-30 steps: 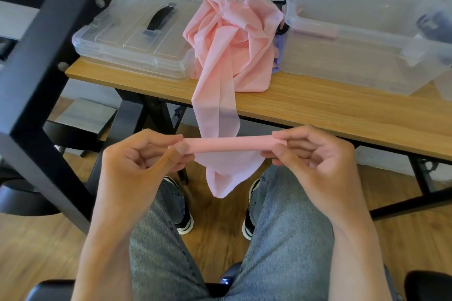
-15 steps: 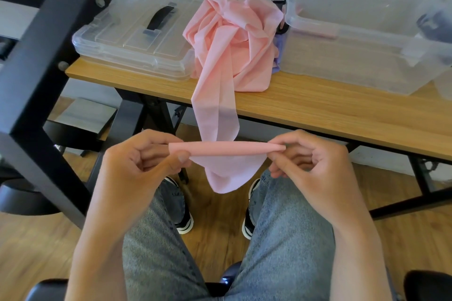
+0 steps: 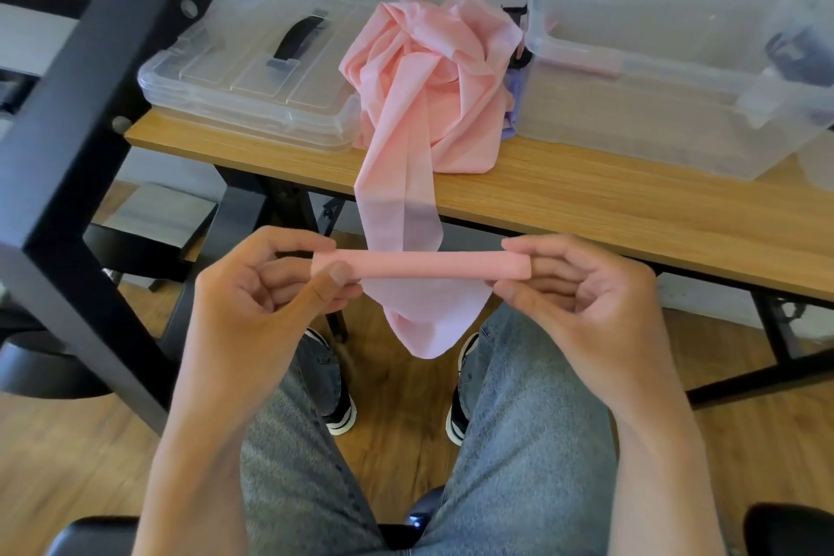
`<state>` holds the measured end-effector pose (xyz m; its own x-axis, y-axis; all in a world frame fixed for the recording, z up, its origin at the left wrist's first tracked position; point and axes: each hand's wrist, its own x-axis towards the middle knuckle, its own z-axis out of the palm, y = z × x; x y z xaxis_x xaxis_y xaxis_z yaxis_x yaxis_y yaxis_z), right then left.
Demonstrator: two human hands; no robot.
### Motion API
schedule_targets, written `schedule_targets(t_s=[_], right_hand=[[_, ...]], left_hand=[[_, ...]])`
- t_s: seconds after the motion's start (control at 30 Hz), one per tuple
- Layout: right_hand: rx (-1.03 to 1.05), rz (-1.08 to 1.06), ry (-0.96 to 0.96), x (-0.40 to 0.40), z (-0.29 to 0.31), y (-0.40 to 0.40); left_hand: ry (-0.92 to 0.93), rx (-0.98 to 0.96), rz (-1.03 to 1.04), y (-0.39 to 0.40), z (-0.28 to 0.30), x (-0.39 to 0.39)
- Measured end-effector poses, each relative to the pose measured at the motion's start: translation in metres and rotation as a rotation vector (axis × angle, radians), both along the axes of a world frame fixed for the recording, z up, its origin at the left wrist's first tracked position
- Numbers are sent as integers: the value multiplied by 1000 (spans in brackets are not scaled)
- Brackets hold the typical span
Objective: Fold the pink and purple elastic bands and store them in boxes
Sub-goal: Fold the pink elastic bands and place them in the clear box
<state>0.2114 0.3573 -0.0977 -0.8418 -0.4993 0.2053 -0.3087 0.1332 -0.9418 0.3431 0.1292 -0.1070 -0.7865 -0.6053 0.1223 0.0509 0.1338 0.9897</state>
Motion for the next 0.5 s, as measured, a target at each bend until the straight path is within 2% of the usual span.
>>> schedule_targets(t_s=[0.33, 0.5], right_hand=[[37, 35, 1, 4, 3, 6], [-46, 65, -78, 9, 7, 7]], left_hand=[[-61, -129, -55, -2, 8, 7], [-50, -156, -34, 2, 10, 13]])
